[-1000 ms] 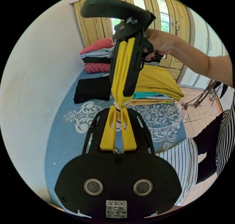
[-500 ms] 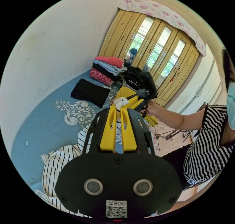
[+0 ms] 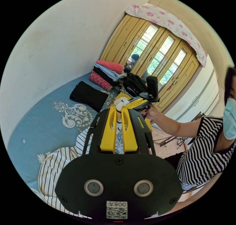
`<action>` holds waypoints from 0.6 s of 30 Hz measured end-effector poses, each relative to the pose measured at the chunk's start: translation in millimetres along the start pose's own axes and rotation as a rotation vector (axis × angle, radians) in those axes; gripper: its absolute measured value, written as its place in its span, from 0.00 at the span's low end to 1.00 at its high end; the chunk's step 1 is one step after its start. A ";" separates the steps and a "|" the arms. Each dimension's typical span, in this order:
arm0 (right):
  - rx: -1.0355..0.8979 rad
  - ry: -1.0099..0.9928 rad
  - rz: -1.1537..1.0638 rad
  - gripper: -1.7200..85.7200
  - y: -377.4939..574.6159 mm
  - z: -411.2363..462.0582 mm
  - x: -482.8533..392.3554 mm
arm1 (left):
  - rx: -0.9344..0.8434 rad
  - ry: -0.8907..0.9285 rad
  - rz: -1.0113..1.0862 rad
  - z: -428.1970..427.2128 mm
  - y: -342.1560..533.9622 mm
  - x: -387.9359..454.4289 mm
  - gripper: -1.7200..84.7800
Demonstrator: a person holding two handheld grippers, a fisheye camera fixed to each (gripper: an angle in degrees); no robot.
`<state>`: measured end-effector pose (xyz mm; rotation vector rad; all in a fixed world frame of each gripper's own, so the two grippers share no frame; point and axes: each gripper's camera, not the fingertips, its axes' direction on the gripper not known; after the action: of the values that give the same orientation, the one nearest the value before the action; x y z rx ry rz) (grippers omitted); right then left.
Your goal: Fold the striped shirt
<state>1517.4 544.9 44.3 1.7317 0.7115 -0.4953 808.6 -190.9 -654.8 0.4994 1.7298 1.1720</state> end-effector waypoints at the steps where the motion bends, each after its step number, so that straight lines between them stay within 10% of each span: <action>1: 0.001 0.001 -0.005 0.04 -0.2 -2.4 -4.2 | 0.005 0.001 -0.003 -3.0 1.5 -0.4 0.05; 18: 0.086 -0.043 -0.133 0.03 -30.0 -47.8 -170.3 | 0.149 -0.011 0.070 -116.1 63.2 16.5 0.03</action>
<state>1371.4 560.8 147.2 1.7560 0.7878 -0.6608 689.2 -206.0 -597.5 0.6594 1.8112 1.0920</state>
